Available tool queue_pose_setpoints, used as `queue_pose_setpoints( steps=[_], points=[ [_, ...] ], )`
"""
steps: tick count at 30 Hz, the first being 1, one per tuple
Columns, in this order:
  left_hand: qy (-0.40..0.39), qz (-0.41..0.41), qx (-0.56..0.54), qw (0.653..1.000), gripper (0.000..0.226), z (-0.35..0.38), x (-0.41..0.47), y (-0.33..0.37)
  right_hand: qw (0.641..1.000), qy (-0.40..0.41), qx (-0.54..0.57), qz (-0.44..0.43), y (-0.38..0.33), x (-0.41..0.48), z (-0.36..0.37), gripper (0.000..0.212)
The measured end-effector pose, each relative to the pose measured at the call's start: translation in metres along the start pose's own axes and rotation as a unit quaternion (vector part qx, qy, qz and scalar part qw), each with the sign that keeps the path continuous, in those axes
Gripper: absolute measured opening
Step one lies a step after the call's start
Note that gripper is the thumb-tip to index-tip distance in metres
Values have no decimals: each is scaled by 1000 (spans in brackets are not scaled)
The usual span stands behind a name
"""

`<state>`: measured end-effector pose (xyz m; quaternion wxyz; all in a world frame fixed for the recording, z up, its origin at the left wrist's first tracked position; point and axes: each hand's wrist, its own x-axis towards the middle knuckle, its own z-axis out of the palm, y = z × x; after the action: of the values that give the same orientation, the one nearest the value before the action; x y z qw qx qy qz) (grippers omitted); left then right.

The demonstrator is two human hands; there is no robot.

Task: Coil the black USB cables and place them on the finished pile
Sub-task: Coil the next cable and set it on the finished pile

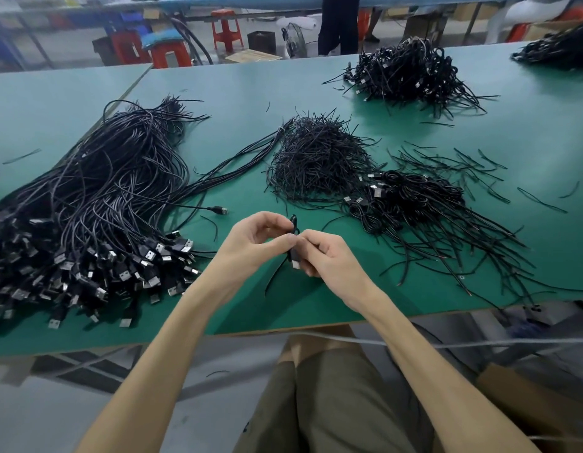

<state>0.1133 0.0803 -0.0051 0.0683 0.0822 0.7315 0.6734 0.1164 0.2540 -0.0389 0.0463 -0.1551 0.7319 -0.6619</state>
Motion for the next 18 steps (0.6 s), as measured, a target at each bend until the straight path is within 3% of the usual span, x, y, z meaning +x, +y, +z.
queue_pose_setpoints(
  steps=[5, 10, 18],
  points=[
    [-29, -76, -19, 996, 37, -5, 2, 4, 1000, 6, -10, 2, 0, -3, -3, 34],
    [-154, -60, -39, 985, 25, -15, -3, 7, 1000, -5, -26, -1, -1, -3, -1, 34],
    [-29, 30, 9, 999, 48, -3, -3, -2, 999, -18, 35, -8, 1, -1, 1, 32]
  ],
)
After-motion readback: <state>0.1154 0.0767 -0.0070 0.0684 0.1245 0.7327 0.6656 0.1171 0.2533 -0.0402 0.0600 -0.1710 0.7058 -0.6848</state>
